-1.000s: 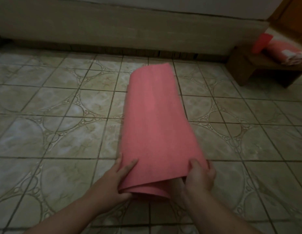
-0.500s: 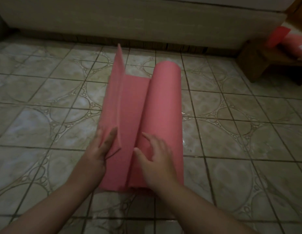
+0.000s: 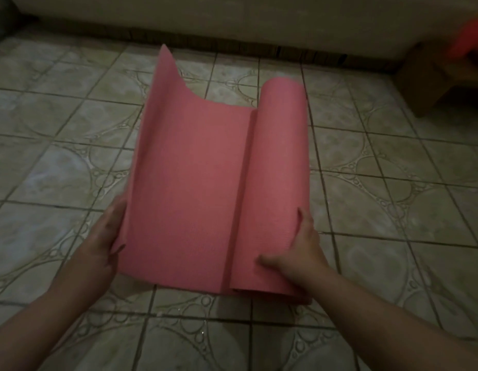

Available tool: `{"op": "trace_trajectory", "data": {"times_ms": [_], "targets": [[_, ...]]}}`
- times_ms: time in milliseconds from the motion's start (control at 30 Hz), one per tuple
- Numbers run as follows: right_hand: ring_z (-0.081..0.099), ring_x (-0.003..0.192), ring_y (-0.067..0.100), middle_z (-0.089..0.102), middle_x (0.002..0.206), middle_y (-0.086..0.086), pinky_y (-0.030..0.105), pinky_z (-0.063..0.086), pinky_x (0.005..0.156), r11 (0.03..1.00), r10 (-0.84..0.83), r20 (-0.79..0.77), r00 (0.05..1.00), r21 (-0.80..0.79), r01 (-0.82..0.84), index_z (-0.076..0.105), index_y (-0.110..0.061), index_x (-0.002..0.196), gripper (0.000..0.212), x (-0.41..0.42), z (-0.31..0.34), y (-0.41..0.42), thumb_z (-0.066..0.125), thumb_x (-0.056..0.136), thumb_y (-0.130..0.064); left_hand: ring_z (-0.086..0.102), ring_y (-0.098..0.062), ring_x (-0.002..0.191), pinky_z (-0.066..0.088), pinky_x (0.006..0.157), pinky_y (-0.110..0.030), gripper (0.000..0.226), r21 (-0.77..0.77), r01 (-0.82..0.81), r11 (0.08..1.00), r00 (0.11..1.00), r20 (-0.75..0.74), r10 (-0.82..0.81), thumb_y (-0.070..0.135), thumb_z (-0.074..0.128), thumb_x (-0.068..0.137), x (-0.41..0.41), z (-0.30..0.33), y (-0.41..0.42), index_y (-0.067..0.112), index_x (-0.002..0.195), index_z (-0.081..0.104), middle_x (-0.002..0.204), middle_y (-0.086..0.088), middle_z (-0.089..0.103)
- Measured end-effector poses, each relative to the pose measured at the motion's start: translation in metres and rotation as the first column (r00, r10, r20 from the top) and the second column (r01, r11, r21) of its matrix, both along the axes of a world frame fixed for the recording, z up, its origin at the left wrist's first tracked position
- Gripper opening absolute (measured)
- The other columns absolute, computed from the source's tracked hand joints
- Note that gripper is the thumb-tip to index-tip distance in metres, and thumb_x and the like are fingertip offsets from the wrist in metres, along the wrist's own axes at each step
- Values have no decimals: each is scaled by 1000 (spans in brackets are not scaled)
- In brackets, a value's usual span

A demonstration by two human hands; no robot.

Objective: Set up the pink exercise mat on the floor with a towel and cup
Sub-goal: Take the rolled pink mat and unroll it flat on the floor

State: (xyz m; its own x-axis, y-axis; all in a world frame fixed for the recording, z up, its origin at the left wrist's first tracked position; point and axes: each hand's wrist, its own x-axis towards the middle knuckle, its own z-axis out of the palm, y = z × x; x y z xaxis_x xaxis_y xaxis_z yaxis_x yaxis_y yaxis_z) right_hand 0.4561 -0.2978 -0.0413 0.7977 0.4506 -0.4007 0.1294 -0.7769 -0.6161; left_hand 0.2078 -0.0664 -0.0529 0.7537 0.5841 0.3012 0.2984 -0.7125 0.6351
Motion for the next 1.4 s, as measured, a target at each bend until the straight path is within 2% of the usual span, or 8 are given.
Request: {"op": "trace_trajectory", "data": {"times_ms": [133, 233, 333, 433, 567, 867, 1100, 1400], "targets": [[39, 126, 25, 27, 143, 7, 38, 36, 105, 999, 49, 1, 999, -2, -49, -4, -38, 145, 140, -4, -6, -10, 91, 42, -38, 52, -23, 117, 35, 102, -22, 73, -79, -180, 981, 982, -71, 174, 42, 41, 81, -26, -18, -1, 50, 144, 6, 136, -20, 46], [37, 127, 27, 26, 144, 9, 39, 35, 107, 999, 43, -59, 997, -3, -43, -6, -38, 146, 145, 8, -9, -19, 93, 39, -34, 57, -37, 80, 47, 74, -47, 85, -40, -333, 942, 937, -126, 326, 25, 41, 74, -30, -17, 4, 49, 145, 0, 113, -35, 55], [31, 134, 28, 21, 151, 9, 41, 33, 110, 998, 29, -159, 987, -44, -36, -9, -43, 146, 155, 27, -4, -26, 95, 31, -33, 46, -47, 121, 41, 97, -62, 87, -103, -372, 923, 924, -140, 356, 17, 45, 70, -18, -4, 14, 45, 145, 11, 143, -27, 37], [9, 145, 27, -3, 159, 9, 42, 22, 117, 992, 32, -153, 988, -118, -51, -6, -43, 147, 157, 38, 5, -28, 88, 21, -38, 31, -43, 133, 29, 108, -60, 82, 66, -392, 918, 909, -127, 397, 21, 47, 70, 8, 13, 4, 38, 144, 19, 149, -29, 23], [-4, 147, 24, -12, 160, 9, 46, 12, 119, 994, 90, 4, 996, -67, -89, 10, -49, 146, 114, 38, 13, -13, 81, 58, -32, 27, -52, 134, 15, 107, -66, 73, 380, -163, 910, 888, -346, 303, 26, 51, 70, 62, 15, -25, 13, 141, 38, 146, -32, 31], [-11, 147, 26, -17, 159, 2, 63, 6, 113, 966, 148, 199, 969, -239, -99, 11, -37, 147, 113, 10, -4, 14, 66, 56, -75, -4, -38, 145, 10, 118, -49, 75, -266, 38, 963, 693, -687, -217, 47, 41, 94, 178, -44, -93, 22, 150, -2, 159, -15, -8], [16, 142, 31, 14, 153, 11, 58, 26, 109, 968, -37, 200, 979, -237, 85, 12, -33, 139, 130, 36, -8, -7, 72, 33, -79, -19, -32, 144, 14, 109, -66, 112, -245, 11, 970, 490, -844, -218, 70, 63, 67, 180, -69, -97, 43, 144, -15, 153, 2, -34], [46, 123, 22, 37, 145, 3, 33, 40, 102, 997, -40, 41, 998, 70, 37, 8, -40, 142, 128, 58, -8, -18, 90, 44, -34, -19, -31, 144, 15, 108, -68, 121, -189, -10, 982, 463, -871, -163, 63, 72, 64, 176, -71, -99, 42, 144, -16, 153, 2, -33]]}}
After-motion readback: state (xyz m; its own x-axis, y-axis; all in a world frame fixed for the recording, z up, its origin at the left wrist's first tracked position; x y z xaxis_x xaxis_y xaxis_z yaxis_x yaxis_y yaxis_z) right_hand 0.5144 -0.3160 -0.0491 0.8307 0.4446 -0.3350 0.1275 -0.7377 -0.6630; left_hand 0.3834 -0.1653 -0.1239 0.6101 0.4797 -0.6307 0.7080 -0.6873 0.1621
